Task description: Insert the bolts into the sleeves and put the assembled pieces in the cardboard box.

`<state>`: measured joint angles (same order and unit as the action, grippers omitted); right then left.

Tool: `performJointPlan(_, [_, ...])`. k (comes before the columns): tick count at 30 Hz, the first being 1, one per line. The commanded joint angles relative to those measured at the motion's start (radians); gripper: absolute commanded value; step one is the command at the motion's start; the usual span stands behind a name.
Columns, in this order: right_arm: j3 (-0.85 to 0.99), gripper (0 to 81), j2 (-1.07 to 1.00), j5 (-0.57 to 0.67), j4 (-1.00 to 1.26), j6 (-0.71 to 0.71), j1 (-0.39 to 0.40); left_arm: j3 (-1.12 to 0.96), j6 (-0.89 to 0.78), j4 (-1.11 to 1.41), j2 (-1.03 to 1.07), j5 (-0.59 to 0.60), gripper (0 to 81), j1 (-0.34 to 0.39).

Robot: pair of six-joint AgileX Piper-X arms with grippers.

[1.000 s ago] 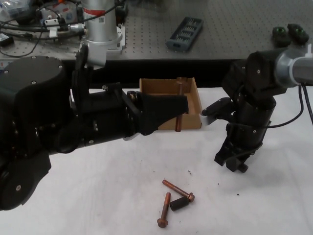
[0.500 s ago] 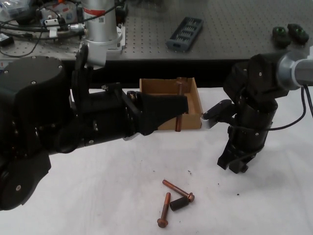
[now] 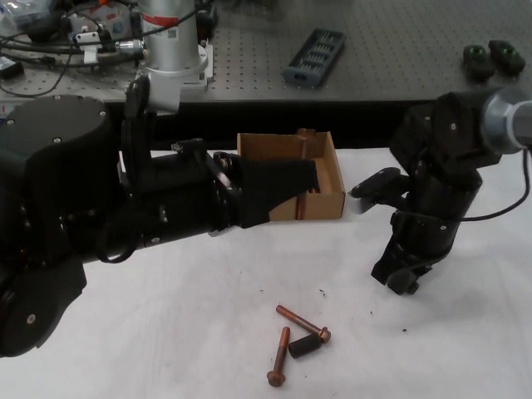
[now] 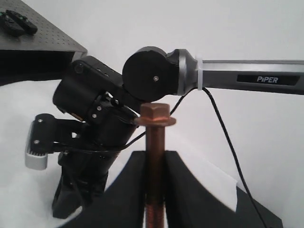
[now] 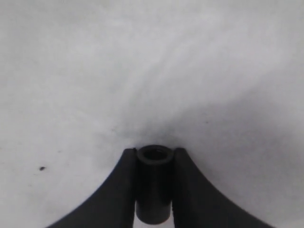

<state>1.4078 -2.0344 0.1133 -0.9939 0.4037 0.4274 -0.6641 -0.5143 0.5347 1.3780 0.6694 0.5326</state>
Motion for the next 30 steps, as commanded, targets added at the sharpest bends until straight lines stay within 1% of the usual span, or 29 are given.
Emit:
performJointPlan(1, [-0.052,7.6,0.05,0.173,0.041,-0.001,0.002,-0.005,0.051,0.012,-0.013,-0.027,0.6,-0.003])
performJointPlan(6, [-0.179,7.6,0.169,0.175,0.164,-0.001,-0.001,-0.005,0.093,-0.019,-0.013,-0.057,0.6,-0.02])
performJointPlan(8, [-0.23,7.6,0.216,0.202,0.195,-0.001,-0.001,-0.005,0.13,-0.036,-0.013,-0.066,0.6,-0.03])
performJointPlan(11, [-0.32,7.6,0.294,0.313,0.254,-0.029,-0.01,-0.005,0.168,-0.045,-0.007,-0.085,0.6,-0.049])
performJointPlan(14, [-0.411,7.6,0.37,0.444,0.375,-0.101,-0.016,-0.005,0.179,-0.024,0.019,-0.098,0.6,-0.064])
performJointPlan(15, [-0.442,7.6,0.398,0.467,0.419,-0.132,-0.015,-0.005,0.178,-0.008,0.033,-0.097,0.6,-0.068])
performJointPlan(17, [-0.497,7.6,0.448,0.485,0.5,-0.173,-0.013,-0.005,0.163,0.045,0.065,-0.097,0.6,-0.067])
performJointPlan(19, [-0.554,7.6,0.501,0.498,0.583,-0.18,-0.005,-0.005,0.118,0.123,0.095,-0.091,0.6,-0.067])
performJointPlan(23, [-0.674,7.6,0.607,0.634,0.821,-0.204,-0.002,-0.005,-0.011,0.318,0.142,-0.091,0.6,-0.067])
performJointPlan(27, [-0.802,7.6,0.652,0.737,1.156,-0.393,-0.002,-0.005,-0.098,0.44,0.163,-0.089,0.6,-0.067])
performJointPlan(30, [-0.887,7.6,0.655,0.753,1.384,-0.535,-0.002,-0.005,-0.113,0.464,0.163,-0.086,0.6,-0.067])
